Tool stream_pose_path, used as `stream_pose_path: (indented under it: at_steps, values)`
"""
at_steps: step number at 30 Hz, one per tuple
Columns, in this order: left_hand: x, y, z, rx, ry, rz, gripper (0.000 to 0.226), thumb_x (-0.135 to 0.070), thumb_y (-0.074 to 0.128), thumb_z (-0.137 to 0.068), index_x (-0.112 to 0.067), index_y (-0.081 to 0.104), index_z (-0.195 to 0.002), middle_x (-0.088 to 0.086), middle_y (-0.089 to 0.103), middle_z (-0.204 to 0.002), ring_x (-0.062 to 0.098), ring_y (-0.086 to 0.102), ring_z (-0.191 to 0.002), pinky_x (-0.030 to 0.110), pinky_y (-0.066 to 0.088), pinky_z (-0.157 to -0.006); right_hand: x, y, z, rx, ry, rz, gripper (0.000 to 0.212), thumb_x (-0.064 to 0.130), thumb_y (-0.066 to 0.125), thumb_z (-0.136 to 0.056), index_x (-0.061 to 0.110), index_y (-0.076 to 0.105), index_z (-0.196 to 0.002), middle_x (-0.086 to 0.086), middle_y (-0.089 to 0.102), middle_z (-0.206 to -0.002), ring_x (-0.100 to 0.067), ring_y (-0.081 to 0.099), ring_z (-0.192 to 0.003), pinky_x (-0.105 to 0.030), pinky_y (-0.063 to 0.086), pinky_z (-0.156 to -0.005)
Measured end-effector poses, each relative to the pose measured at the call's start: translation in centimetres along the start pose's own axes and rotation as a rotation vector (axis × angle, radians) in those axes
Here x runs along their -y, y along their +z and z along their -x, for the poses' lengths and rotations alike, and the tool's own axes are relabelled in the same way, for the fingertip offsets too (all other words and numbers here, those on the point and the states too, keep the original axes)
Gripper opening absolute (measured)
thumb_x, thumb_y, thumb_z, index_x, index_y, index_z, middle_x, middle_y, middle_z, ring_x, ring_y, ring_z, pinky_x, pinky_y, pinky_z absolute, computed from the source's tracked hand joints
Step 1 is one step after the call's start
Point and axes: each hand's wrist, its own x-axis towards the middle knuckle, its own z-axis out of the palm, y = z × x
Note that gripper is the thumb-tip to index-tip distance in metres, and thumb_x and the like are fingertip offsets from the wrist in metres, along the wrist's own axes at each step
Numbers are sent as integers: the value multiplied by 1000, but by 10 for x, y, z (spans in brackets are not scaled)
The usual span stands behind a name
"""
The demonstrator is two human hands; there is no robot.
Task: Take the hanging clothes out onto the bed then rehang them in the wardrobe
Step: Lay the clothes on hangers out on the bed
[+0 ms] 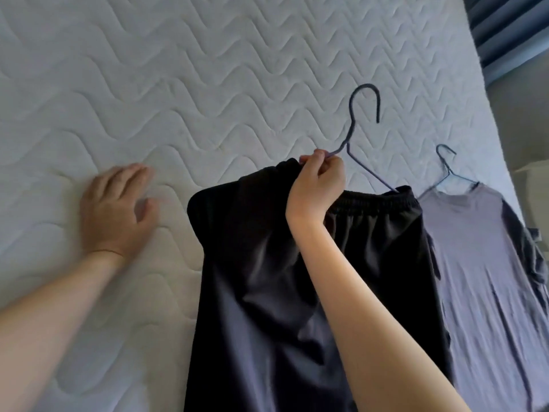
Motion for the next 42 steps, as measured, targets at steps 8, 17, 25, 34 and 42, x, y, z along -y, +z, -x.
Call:
stream_pose_path:
  at_steps: [8, 17, 25, 34, 42]
  values:
    - [-6, -2, 1, 54, -71, -50, 51, -29, 44, -90, -13, 56, -137, 12, 57, -138, 38, 50, -126, 50, 34, -108, 27, 72, -68, -3, 21, -15, 20, 15, 39, -101, 8, 54, -89, 5, 63, -78, 4, 56, -66, -1, 40, -60]
    - [-8, -2, 1, 28, -62, -97, 51, -27, 44, -85, -12, 61, -131, 12, 60, -136, 37, 52, -126, 50, 31, -110, -18, 151, -110, 194, 1, 352, 11, 11, 34, -99, 10, 45, -99, 4, 41, -66, -6, 39, -56, -11, 36, -48]
    - [-7, 1, 2, 6, -48, -103, 49, -26, 50, -85, -15, 63, -131, 9, 60, -136, 34, 53, -125, 50, 35, -108, -39, 154, -131, 380, -163, 1002, 41, 24, 31, -99, -2, 53, -120, -15, 63, -113, -32, 62, -94, -30, 35, -62]
    - [-10, -12, -3, 98, -114, -18, 52, -27, 52, -79, -19, 63, -129, 4, 61, -135, 30, 51, -125, 45, 35, -108, 3, 97, -80, 460, -54, 391, 28, 35, 42, -92, 11, 55, -96, -2, 62, -86, -19, 58, -80, -36, 43, -69]
    - [-91, -209, 5, 275, -652, 781, 20, -17, 55, -94, -21, 68, -109, -5, 67, -113, 11, 61, -103, 21, 42, -91, 123, -114, 98, 645, 79, -72, 26, 32, 46, -93, 19, 66, -103, -1, 69, -94, -17, 66, -90, -35, 53, -81]
